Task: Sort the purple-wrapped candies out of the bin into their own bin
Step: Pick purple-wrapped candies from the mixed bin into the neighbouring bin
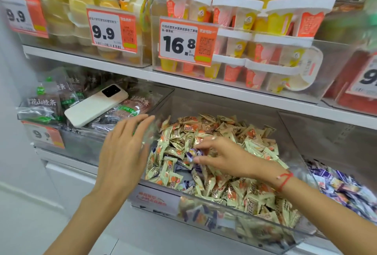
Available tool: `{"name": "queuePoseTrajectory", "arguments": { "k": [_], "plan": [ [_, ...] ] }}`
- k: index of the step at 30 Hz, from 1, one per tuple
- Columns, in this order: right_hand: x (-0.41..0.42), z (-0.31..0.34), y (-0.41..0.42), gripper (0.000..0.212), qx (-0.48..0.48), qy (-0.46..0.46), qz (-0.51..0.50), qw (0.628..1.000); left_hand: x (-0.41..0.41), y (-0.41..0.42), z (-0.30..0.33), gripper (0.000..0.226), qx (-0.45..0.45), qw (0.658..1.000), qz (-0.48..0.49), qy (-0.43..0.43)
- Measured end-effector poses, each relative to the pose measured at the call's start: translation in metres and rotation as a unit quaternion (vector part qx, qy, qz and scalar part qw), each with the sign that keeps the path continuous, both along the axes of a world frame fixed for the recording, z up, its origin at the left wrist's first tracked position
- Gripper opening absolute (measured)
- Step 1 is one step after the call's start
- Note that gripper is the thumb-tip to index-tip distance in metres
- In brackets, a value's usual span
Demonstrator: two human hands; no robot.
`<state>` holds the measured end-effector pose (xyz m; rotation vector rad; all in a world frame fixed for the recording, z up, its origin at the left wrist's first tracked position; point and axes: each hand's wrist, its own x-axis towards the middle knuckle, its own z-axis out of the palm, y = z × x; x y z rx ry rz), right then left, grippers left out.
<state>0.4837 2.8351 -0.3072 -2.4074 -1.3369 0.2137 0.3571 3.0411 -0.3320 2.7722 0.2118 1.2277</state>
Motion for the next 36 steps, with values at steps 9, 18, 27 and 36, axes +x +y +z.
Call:
{"name": "queuePoseTrajectory", "arguments": {
  "k": [9, 18, 27, 36],
  "plan": [
    [-0.006, 0.006, -0.059, 0.051, -0.002, -0.137, -0.079, 0.987, 0.067, -0.05, -0.003, 0.04, 0.018, 0.816, -0.125, 0.564],
    [-0.002, -0.002, -0.054, 0.052, -0.009, -0.136, -0.084, 0.987, 0.09, -0.053, -0.017, 0.021, 0.033, 0.802, -0.156, 0.576],
    [-0.013, 0.01, -0.076, 0.054, 0.101, -0.087, -0.128, 0.983, 0.051, -0.015, 0.03, 0.012, -0.134, 0.939, -0.141, 0.282],
    [-0.026, 0.032, -0.175, 0.057, 0.12, -0.197, -0.253, 0.939, 0.056, -0.112, 0.07, 0.01, -0.262, 0.899, -0.3, 0.184]
  ]
}}
